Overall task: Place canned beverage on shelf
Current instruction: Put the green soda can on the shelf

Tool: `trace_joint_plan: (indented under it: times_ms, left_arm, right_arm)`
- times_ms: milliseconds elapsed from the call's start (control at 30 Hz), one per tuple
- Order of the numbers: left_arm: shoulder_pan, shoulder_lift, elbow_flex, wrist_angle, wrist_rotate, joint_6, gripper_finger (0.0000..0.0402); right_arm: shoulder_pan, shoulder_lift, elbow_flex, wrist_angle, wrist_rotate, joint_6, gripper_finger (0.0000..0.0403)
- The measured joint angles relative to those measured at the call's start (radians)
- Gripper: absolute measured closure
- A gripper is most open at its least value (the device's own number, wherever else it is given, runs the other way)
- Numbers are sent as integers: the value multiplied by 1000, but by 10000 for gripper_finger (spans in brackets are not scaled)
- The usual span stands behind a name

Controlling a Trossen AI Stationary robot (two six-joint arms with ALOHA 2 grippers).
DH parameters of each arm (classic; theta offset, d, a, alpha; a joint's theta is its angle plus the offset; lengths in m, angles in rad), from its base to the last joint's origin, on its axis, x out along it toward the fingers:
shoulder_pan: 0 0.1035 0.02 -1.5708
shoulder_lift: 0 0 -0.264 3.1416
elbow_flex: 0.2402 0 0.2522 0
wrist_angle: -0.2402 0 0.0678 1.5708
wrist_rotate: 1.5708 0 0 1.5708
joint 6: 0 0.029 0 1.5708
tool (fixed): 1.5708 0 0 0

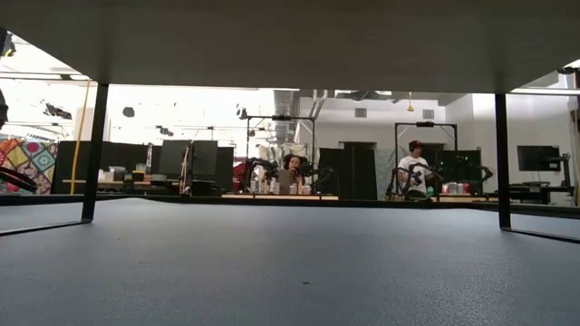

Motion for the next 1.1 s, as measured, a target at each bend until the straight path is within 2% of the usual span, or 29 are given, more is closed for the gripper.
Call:
trace_joint_plan:
  times_ms: [333, 767, 1000, 1100]
  left_arm:
    - [5, 39, -1, 86, 9, -34, 33]
    - [12, 36, 0, 94, 10, -159, 33]
    - [19, -7, 59, 79, -13, -223, 33]
    - [6, -30, 91, 86, -69, -224, 33]
  right_arm:
    - [0, 2, 0, -3, 6, 32, 139]
    - [-14, 2, 0, -42, 40, 32, 139]
    - [-13, 2, 0, -42, 40, 55, 139]
    - [-13, 2, 0, -42, 38, 56, 139]
